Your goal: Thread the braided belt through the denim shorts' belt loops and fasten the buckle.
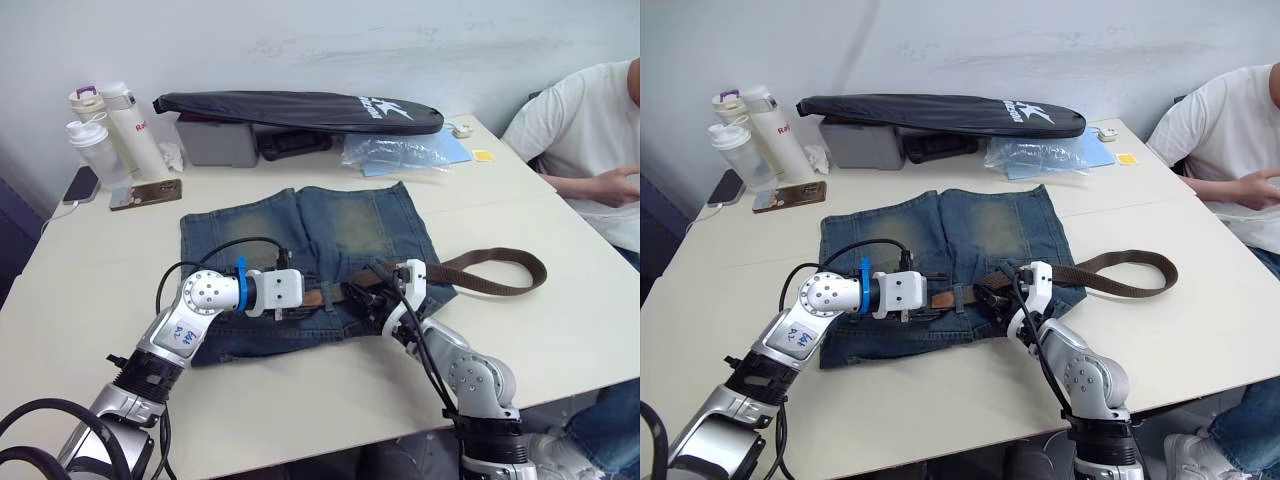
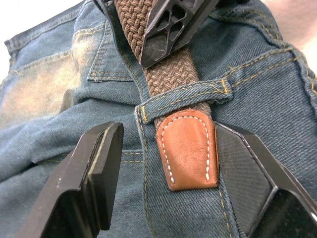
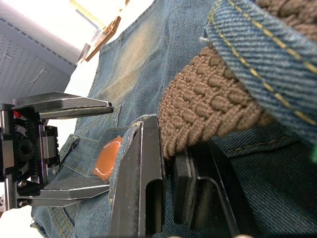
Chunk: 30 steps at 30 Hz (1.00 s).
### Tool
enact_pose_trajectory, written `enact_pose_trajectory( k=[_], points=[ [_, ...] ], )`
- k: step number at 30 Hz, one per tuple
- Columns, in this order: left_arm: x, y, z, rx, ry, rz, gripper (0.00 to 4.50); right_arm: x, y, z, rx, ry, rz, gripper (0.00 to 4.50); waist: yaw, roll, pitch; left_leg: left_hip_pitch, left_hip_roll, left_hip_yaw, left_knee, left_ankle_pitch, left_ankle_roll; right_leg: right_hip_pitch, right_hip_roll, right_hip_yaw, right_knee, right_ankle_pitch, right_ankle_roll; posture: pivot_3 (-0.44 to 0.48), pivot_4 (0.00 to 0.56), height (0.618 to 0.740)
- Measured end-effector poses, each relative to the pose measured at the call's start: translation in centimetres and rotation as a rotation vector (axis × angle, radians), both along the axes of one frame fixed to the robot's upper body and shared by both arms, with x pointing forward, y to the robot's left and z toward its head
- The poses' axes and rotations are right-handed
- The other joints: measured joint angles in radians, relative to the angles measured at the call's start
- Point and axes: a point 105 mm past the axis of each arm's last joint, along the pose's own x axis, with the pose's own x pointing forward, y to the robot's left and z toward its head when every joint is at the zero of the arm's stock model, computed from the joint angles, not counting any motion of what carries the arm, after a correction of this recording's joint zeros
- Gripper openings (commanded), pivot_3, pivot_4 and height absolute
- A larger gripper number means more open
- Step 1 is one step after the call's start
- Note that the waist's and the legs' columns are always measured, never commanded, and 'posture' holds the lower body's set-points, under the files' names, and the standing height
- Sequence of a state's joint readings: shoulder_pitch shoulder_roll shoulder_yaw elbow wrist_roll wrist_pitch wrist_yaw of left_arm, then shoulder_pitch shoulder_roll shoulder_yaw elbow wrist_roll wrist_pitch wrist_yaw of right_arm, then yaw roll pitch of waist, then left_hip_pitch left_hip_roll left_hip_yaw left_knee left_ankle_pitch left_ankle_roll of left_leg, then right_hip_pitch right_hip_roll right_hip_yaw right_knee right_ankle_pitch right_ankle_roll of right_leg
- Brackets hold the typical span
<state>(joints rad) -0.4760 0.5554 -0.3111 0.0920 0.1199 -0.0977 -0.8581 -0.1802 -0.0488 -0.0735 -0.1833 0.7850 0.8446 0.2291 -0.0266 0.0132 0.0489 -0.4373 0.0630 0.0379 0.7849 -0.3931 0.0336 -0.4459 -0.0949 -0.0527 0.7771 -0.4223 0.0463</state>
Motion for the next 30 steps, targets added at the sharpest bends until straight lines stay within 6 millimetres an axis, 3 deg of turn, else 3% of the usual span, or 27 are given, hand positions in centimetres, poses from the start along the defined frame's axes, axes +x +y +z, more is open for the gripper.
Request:
enact_pose_trajectory(
  k=[2, 5, 9, 11, 20, 24, 30],
  points=[
    [0.1, 0.0, -0.1, 0.009, -0.016, 0.001, 3.16, 0.0, 0.0, 0.0, -0.003, 0.000, -0.002, 0.00, 0.000, 0.001, 0.000, 0.000, 0.000, 0.000, 0.000, 0.000, 0.001, 0.000, 0.000, 0.000, 0.000, 0.000, 0.000, 0.000, 0.150, 0.622],
    [0.3, 0.1, -0.3, 0.011, -0.006, 0.007, 2.40, 0.0, 0.0, -0.1, -0.005, 0.002, -0.005, 0.00, 0.000, 0.001, 0.000, 0.000, 0.000, 0.000, 0.000, 0.000, 0.001, 0.000, 0.000, 0.000, 0.000, 0.000, 0.000, 0.000, 0.150, 0.622],
    [0.1, 0.1, -0.7, 0.016, 0.035, -0.003, 0.64, 0.1, -0.1, -0.1, -0.005, 0.002, -0.009, 0.00, 0.000, 0.001, 0.000, 0.000, 0.000, 0.000, -0.001, 0.000, 0.000, 0.000, 0.000, 0.000, -0.001, 0.000, 0.000, 0.000, 0.150, 0.622],
    [0.1, 0.1, -0.6, 0.005, 0.054, -0.004, 0.02, 0.1, -0.1, -0.1, -0.009, 0.004, -0.012, 0.00, 0.001, 0.001, 0.000, 0.000, 0.000, 0.000, -0.001, -0.001, 0.000, 0.000, 0.000, 0.000, -0.001, 0.000, 0.000, 0.000, 0.150, 0.622],
    [0.4, 0.2, 0.3, -0.039, 0.179, 0.002, 0.02, 0.1, -0.2, 0.1, -0.015, -0.003, -0.008, 0.00, -0.001, 0.001, 0.001, 0.000, 0.000, 0.000, -0.001, -0.001, -0.001, 0.000, 0.000, -0.001, -0.002, 0.000, 0.000, 0.000, 0.150, 0.622],
    [0.7, 0.0, 0.5, -0.054, 0.203, 0.009, 0.00, -0.4, -0.8, 0.1, -0.007, 0.012, 0.004, 1.64, 0.003, 0.002, 0.005, -0.001, 0.000, 0.000, -0.001, -0.001, -0.002, 0.000, 0.000, -0.001, -0.002, 0.000, 0.000, 0.000, 0.150, 0.622],
    [1.1, -0.2, 0.9, -0.061, 0.205, 0.007, 0.00, -3.2, -2.3, 0.9, -0.115, -0.030, 0.108, 4.20, 0.008, 0.005, 0.011, -0.002, -0.001, 0.000, -0.001, -0.002, -0.002, 0.001, 0.000, 0.000, -0.005, 0.000, 0.001, 0.000, 0.150, 0.622]
  ],
)
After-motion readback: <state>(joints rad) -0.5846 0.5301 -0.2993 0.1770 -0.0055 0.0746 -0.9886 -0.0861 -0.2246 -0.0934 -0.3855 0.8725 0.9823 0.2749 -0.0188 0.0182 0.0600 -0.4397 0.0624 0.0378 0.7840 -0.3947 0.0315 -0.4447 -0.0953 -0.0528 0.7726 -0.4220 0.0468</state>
